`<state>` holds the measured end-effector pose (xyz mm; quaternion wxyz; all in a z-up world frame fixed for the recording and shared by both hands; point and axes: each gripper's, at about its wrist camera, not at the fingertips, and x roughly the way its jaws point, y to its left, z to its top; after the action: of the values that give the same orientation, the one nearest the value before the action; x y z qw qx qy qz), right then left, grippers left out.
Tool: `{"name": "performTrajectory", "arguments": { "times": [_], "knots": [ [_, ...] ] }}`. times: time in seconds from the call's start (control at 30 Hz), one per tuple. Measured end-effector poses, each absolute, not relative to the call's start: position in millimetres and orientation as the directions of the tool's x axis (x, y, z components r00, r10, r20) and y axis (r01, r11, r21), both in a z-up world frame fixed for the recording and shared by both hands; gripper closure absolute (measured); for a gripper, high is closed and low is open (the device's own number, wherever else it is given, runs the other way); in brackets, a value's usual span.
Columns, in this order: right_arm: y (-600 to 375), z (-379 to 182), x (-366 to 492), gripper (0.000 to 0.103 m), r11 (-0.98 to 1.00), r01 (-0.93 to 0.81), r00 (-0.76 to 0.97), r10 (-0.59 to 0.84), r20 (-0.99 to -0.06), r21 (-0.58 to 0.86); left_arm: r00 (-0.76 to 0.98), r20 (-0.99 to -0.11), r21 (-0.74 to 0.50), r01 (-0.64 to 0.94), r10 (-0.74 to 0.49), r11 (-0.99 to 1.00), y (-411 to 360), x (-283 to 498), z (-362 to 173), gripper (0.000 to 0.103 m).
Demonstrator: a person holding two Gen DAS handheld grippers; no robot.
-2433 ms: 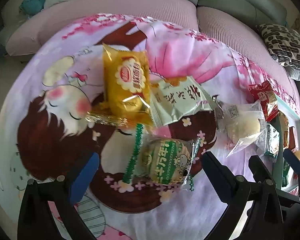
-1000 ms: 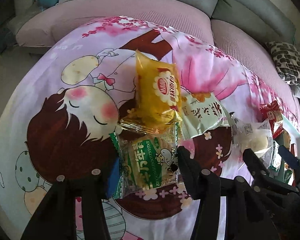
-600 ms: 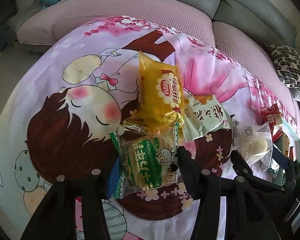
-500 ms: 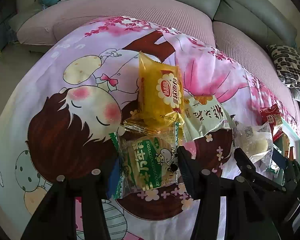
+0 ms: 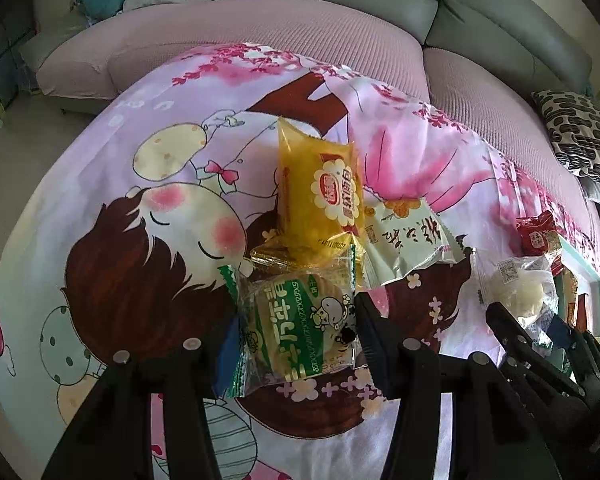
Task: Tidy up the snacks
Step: 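Carry the green-wrapped bun into the tray with left tool while right drops the clear-wrapped bun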
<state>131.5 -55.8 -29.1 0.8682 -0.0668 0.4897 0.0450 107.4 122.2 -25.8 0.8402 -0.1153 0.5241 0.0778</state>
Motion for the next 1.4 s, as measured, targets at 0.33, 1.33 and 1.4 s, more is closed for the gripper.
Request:
{"name": "performTrajectory", "arguments": {
  "times": [0.33,1.33,1.4],
  "knots": [
    [-74,10,113,0.040,0.995,-0.090,0.597,0.025,-0.802,-0.035,0.502,-0.865,-0.128,-0.243,0.012,0.961,128,98,1,0.048],
    [-240,37,96,0.039,0.954,0.275,0.617,-0.082,-0.782,0.116,0.665,-0.726,-0.118,0.130,-0.175,0.984,-43,108,75,0.048],
    [-252,36,93,0.039,0.947,0.298,0.613,-0.092,-0.784,0.121,0.662,-0.722,-0.129,0.155,-0.200,0.979,-60,110,75,0.048]
  ]
}}
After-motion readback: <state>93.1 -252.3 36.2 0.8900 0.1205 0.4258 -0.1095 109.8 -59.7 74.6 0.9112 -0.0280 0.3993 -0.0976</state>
